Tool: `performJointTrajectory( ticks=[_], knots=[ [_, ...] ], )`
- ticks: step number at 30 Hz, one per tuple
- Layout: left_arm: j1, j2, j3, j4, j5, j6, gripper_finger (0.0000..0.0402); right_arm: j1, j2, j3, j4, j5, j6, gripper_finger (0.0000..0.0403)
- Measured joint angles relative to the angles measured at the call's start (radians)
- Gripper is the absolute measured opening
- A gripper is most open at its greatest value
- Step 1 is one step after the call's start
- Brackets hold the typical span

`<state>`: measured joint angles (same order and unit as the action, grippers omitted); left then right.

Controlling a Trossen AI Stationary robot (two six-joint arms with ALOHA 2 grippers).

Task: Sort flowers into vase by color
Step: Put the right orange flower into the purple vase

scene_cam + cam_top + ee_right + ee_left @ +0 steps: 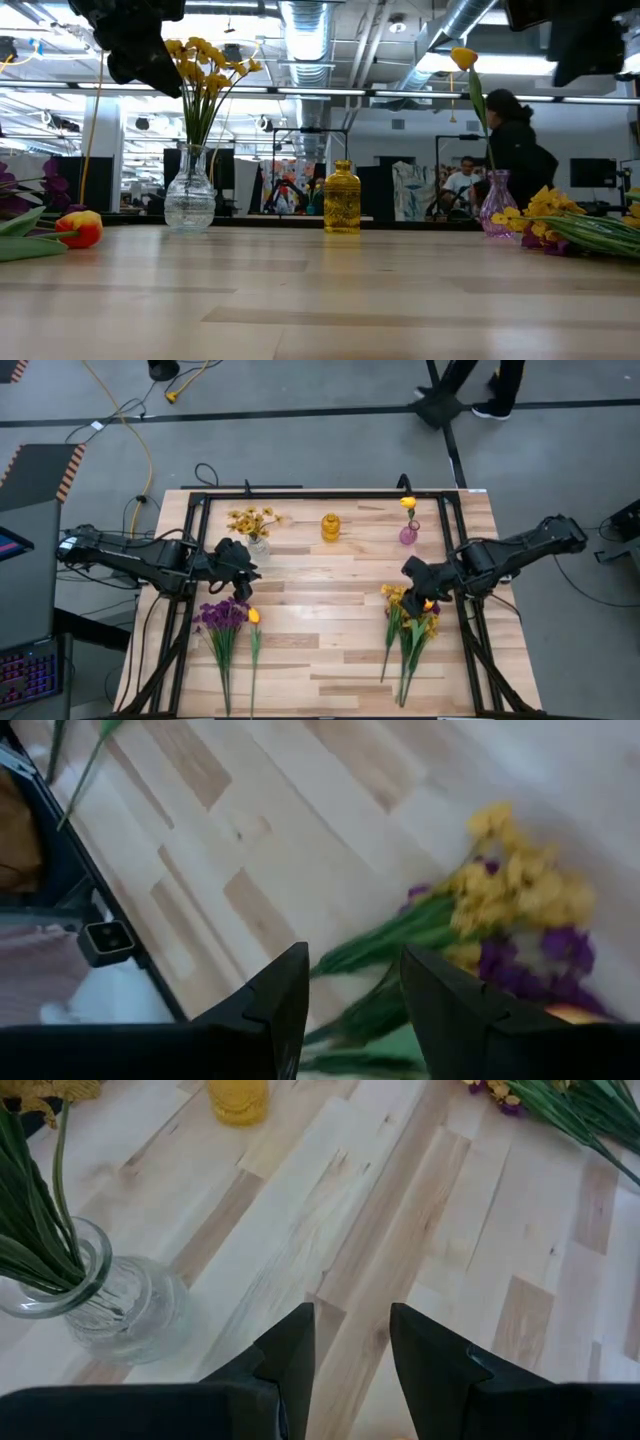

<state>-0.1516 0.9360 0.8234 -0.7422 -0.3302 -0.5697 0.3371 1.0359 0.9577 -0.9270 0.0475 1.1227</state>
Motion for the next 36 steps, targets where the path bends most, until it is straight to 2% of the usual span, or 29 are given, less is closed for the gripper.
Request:
performJointTrajectory(
  ticks=[12, 23, 29, 36],
  knots=[
    [0.0, 0.0, -0.009, -0.003, -0.006, 0.0, 0.0119, 0.192, 0.014, 0.0, -0.097, 0.003, 0.37, 0.0162],
    [0.0, 0.0, -0.009, -0.001, -0.008, 0.0, 0.0119, 0.259, 0.166, 0.0, -0.081, 0.002, 0.41, 0.0157],
    [0.0, 0.0, -0.009, -0.001, -0.008, 0.001, 0.0119, 0.262, 0.244, 0.0, -0.082, -0.053, 0.499, 0.0157],
    [0.0, 0.0, -0.009, -0.001, -0.009, 0.001, 0.0119, 0.292, 0.332, 0.0, -0.081, -0.071, 0.592, 0.0156]
  ],
)
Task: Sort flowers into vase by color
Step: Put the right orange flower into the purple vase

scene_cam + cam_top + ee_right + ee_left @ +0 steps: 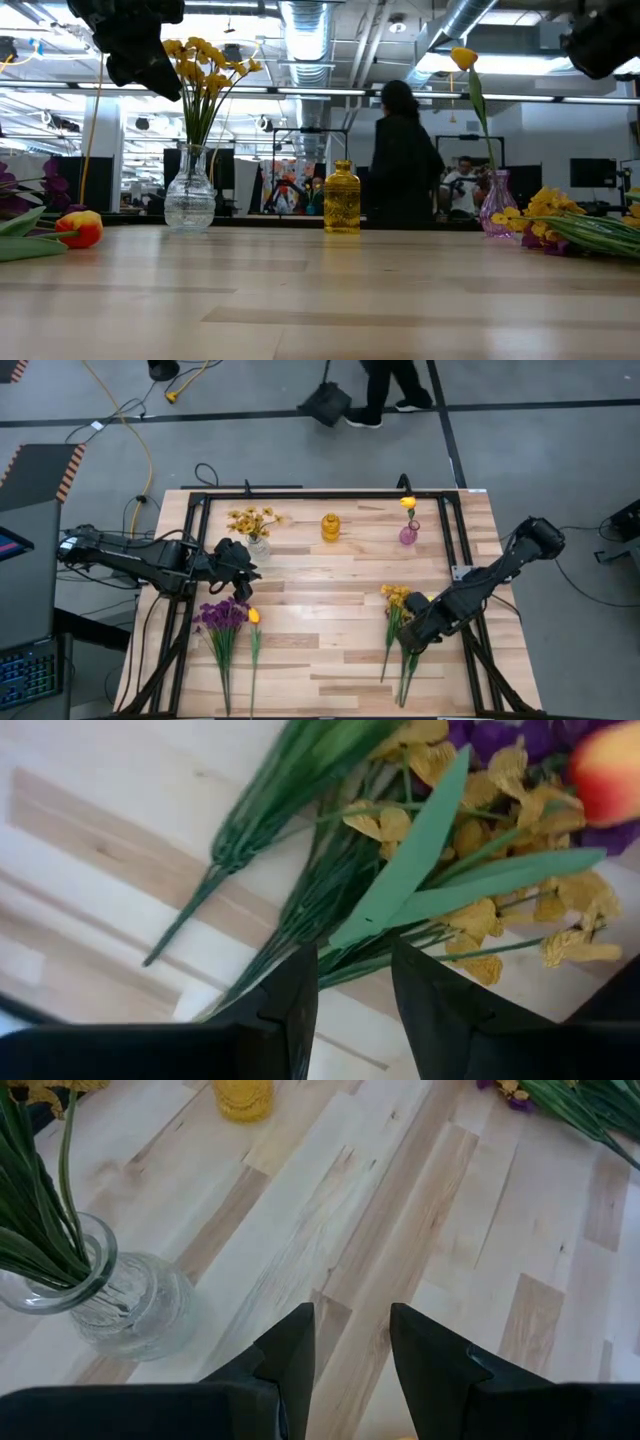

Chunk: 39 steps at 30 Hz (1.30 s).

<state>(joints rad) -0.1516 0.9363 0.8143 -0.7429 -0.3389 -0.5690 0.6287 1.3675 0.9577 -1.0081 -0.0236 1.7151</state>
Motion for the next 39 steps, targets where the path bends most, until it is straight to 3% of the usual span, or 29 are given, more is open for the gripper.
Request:
performJointTrajectory(
  ticks=[9, 31, 39],
  knots=[
    [0.0, 0.0, 0.0, 0.0, 0.0, 0.0, 0.0119, 0.038, 0.102, 0.0, 0.0, -0.002, 0.117, 0.0156],
    [0.0, 0.0, -0.001, 0.0, 0.0, 0.011, 0.0119, 0.038, 0.224, 0.0, 0.022, -0.005, 0.17, 0.0155],
    [0.0, 0.0, -0.001, 0.0, 0.0, 0.011, 0.0119, 0.038, 0.256, 0.0, 0.025, -0.005, 0.166, 0.011]
  ],
)
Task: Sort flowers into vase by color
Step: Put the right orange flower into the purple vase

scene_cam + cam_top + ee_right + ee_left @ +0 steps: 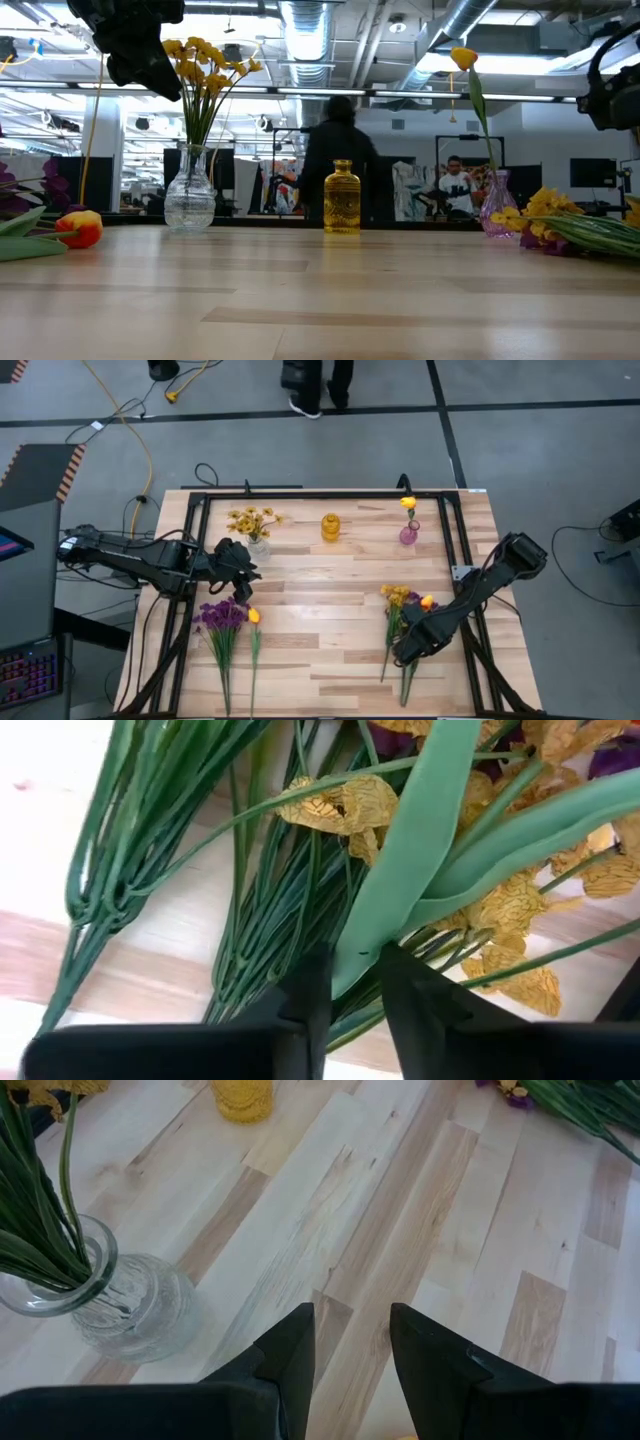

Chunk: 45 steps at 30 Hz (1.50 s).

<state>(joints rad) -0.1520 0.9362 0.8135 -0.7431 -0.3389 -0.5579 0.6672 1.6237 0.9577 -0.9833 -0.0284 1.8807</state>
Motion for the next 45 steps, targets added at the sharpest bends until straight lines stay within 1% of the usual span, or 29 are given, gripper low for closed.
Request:
performJointTrajectory(
  ticks=[7, 14, 23, 31, 36, 45],
  knots=[
    [0.0, 0.0, 0.0, 0.0, 0.0, 0.0, 0.0119, 0.0, 0.019, 0.0, 0.01, -0.026, -0.027, 0.0056],
    [0.0, 0.0, 0.0, 0.0, 0.0, 0.0, 0.0119, 0.0, 0.014, 0.0, 0.011, -0.027, -0.032, 0.0021],
    [0.0, 0.0, 0.0, 0.0, 0.0, 0.0, 0.0119, 0.0, 0.004, 0.0, 0.01, -0.027, -0.075, 0.0023],
    [0.0, 0.0, 0.0, 0.0, -0.001, 0.0, 0.0119, 0.001, -0.068, 0.0, -0.009, -0.021, -0.106, 0.002],
    [0.0, 0.0, 0.0, 0.0, -0.015, 0.001, 0.0119, 0.0, -0.126, 0.0, -0.012, 0.025, -0.157, 0.0021],
    [0.0, 0.0, 0.0, 0.0, -0.015, 0.001, 0.0119, 0.0, -0.264, 0.0, -0.06, 0.114, -0.189, 0.0021]
  ],
)
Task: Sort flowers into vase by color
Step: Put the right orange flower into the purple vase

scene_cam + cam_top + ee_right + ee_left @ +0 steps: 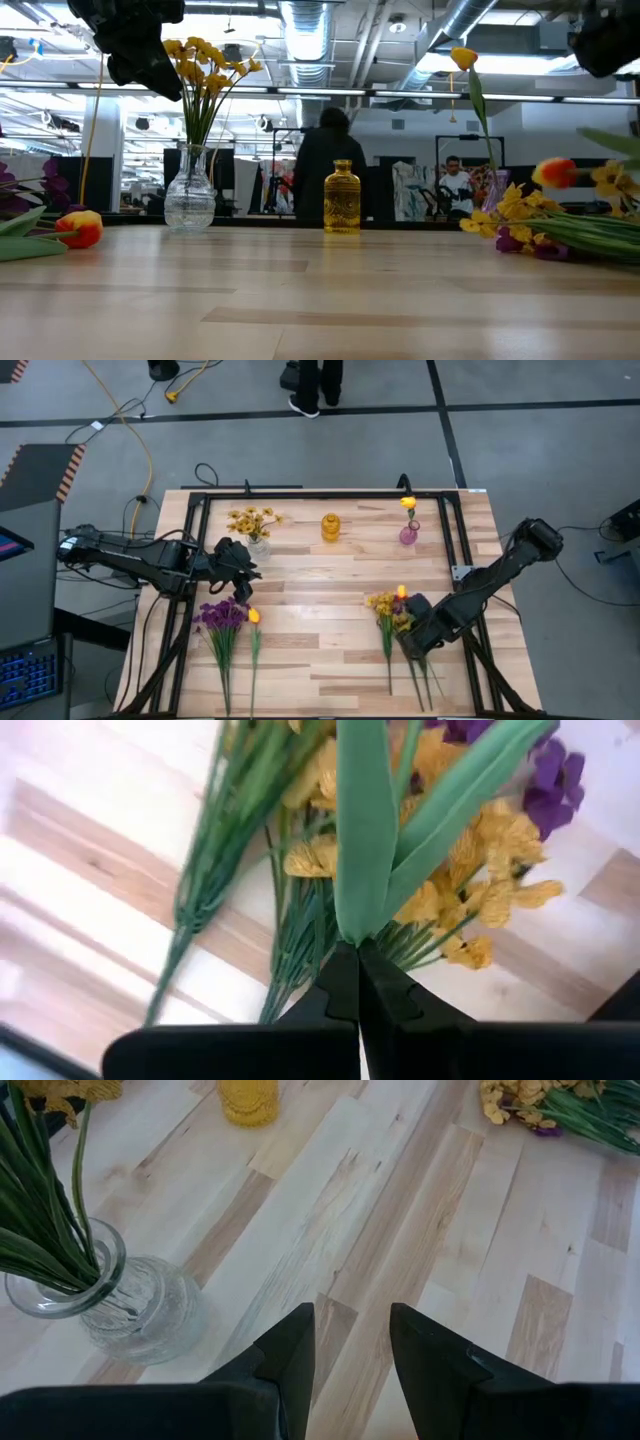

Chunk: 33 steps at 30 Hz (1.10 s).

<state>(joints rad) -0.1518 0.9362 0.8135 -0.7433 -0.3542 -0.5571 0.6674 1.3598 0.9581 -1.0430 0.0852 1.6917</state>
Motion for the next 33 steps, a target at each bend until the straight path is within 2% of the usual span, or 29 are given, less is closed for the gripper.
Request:
performJointTrajectory(
  ticks=[9, 26, 33],
  knots=[
    [0.0, 0.0, 0.0, 0.0, 0.0, 0.0, 0.0119, 0.0, -0.148, 0.0, -0.002, 0.104, -0.088, 0.0021],
    [0.0, 0.0, 0.0, 0.0, 0.0, -0.004, 0.0119, 0.0, -0.373, 0.0, -0.004, 0.571, -0.337, 0.0022],
    [0.0, 0.0, 0.0, 0.0, 0.0, -0.004, 0.0119, 0.0, -0.412, 0.0, 0.0, 0.692, -0.439, 0.0022]
  ],
)
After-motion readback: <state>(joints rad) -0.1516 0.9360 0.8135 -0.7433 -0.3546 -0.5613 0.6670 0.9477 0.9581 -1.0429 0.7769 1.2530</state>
